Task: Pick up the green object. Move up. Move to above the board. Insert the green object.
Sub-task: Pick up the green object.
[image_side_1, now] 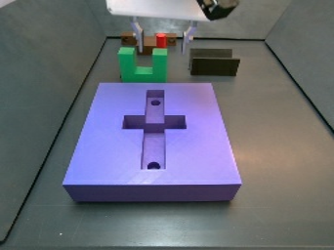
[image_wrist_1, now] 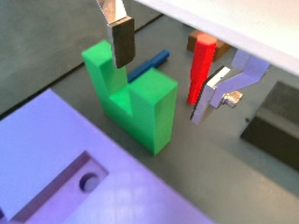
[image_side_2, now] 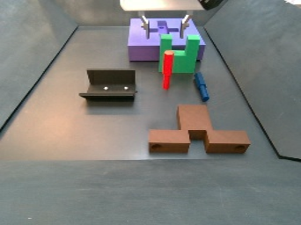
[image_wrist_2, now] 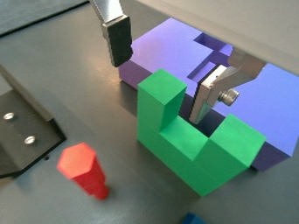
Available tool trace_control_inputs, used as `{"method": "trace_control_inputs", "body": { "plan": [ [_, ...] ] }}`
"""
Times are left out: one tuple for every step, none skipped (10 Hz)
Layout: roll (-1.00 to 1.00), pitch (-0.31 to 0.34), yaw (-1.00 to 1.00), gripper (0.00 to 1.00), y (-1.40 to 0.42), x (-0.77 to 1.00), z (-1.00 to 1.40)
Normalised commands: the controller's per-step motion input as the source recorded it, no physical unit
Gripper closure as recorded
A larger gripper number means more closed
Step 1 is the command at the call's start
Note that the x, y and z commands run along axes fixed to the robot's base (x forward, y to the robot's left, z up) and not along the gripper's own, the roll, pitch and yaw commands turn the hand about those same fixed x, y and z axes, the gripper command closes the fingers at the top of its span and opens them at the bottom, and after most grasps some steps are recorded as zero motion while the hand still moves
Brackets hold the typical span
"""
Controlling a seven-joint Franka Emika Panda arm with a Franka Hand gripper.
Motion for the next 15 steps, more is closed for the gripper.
{"method": "trace_control_inputs", "body": {
  "plan": [
    [-0.14,0.004,-0.02,0.0,-0.09,0.04,-0.27],
    [-0.14,0.0,0.0,0.0,0.0,0.0,-0.43],
    [-0.11,0.001,-0.01,0.0,0.07,-0.02,-0.57],
    [-0.08,0.01,0.0,0.0,0.04,0.0,-0.47],
    [0.0,0.0,0.0,0.0,0.04,0.0,-0.21],
    [0.0,0.0,0.0,0.0,0.0,0.0,0.0],
    [0.0,0.0,0.0,1.0,0.0,0.0,0.0],
    [0.0,0.0,0.0,1.0,0.0,0.0,0.0],
    [0.0,0.0,0.0,1.0,0.0,0.0,0.0],
    [0.0,0.0,0.0,1.0,0.0,0.0,0.0],
    [0.0,0.0,0.0,1.0,0.0,0.0,0.0],
    [0.0,0.0,0.0,1.0,0.0,0.0,0.0],
    [0.0,0.0,0.0,1.0,0.0,0.0,0.0],
    [0.0,0.0,0.0,1.0,0.0,0.0,0.0],
    [0.0,0.0,0.0,1.0,0.0,0.0,0.0]
  ]
}}
